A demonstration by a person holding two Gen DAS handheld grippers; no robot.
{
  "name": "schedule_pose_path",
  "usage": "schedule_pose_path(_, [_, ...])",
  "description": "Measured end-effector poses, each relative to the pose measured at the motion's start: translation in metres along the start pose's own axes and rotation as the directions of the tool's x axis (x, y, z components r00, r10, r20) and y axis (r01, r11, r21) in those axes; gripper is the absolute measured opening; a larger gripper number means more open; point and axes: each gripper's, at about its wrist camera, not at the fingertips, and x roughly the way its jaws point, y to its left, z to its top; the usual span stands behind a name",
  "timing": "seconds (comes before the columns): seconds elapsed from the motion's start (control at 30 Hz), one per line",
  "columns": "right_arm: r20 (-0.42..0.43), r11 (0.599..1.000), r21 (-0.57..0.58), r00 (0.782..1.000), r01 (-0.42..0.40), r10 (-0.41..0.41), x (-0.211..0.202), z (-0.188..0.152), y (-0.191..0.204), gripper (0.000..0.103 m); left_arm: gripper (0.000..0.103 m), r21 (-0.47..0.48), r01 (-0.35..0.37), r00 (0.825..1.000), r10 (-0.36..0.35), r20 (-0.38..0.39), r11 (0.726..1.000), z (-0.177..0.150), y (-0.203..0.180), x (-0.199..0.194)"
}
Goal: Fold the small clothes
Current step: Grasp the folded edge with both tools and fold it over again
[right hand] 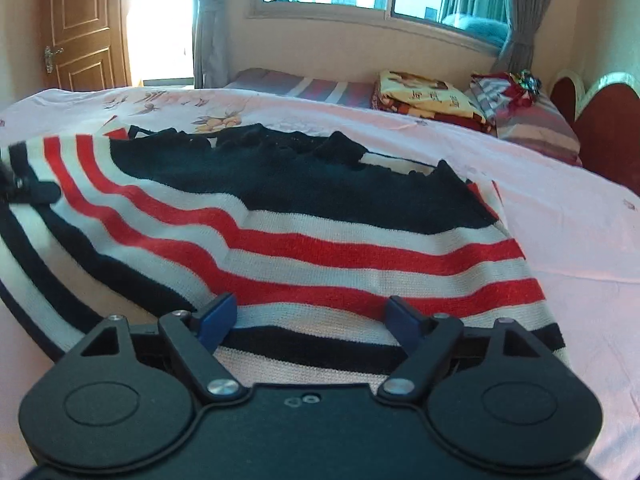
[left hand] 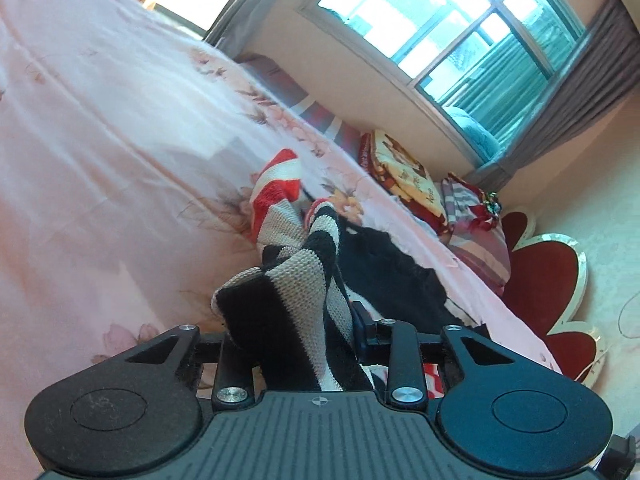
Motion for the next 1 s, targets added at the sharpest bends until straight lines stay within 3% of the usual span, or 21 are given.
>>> schedule_pose_path(0.13, [-0.019, 1.000, 0.022, 1.000, -0.011, 0.012, -0.003, 0.007, -0.003, 0.081, 0.032, 0.170, 0.083, 0.996, -0.087, 0.017, 0.982, 0.007, -0.054, -0.005])
schedule_pose_path(0.23, [0.023, 0.995, 0.098, 1.000, -0.012, 0.010, -0.019, 0.009, -0.021, 0.077, 0.032, 0.299, 0.169, 0.985, -0.172, -0.015, 0.939, 0.003, -0.105, 0.002])
schedule_pose_path(0.33, [0.051, 0.985, 0.174, 0.999, -0.003, -0.006, -0.036, 0.006, -0.050, 0.077, 0.032, 0.382, 0.261, 0.965, -0.235, -0.115, 0.886, -0.014, -0.149, 0.024])
schedule_pose_path(0.37, [0.053, 0.981, 0.196, 0.998, 0.011, -0.022, -0.041, 0.004, -0.061, 0.077, 0.032, 0.393, 0.284, 0.958, -0.238, -0.161, 0.875, -0.023, -0.159, 0.035])
schedule_pose_path(0.47, [0.043, 0.967, 0.253, 0.998, 0.034, -0.046, -0.054, -0.005, -0.094, 0.077, 0.032, 0.357, 0.315, 0.931, -0.212, -0.298, 0.879, -0.053, -0.170, 0.067])
schedule_pose_path(0.63, [0.020, 0.929, 0.370, 1.000, -0.018, 0.012, -0.066, -0.022, -0.130, 0.080, 0.033, 0.463, 0.296, 0.940, -0.169, -0.296, 0.836, -0.060, -0.183, 0.049])
schedule_pose_path(0.7, [0.027, 0.915, 0.401, 0.999, -0.051, 0.043, -0.066, -0.023, -0.135, 0.081, 0.069, 0.462, 0.298, 0.940, -0.172, -0.295, 0.835, -0.052, -0.184, 0.035])
schedule_pose_path(0.73, [0.029, 0.909, 0.410, 0.998, -0.068, 0.062, -0.064, -0.023, -0.137, 0.081, 0.099, 0.448, 0.292, 0.944, -0.178, -0.278, 0.845, -0.047, -0.180, 0.025])
schedule_pose_path(0.77, [0.032, 0.906, 0.415, 0.996, -0.085, 0.079, -0.063, -0.021, -0.136, 0.081, 0.103, 0.437, 0.278, 0.953, -0.187, -0.240, 0.855, -0.041, -0.177, 0.015])
schedule_pose_path(0.87, [0.044, 0.893, 0.435, 0.993, -0.120, 0.112, -0.061, -0.014, -0.137, 0.083, 0.103, 0.426, 0.271, 0.958, -0.200, -0.206, 0.863, -0.025, -0.169, -0.004])
schedule_pose_path(0.93, [0.056, 0.884, 0.450, 0.992, -0.128, 0.115, -0.062, -0.008, -0.140, 0.085, 0.103, 0.440, 0.216, 0.974, -0.160, -0.161, 0.872, -0.015, -0.160, -0.007])
schedule_pose_path(1.0, [0.076, 0.877, 0.460, 0.990, -0.142, 0.121, -0.064, -0.001, -0.142, 0.086, 0.103, 0.427, 0.115, 0.991, -0.071, -0.117, 0.897, -0.002, -0.143, -0.001])
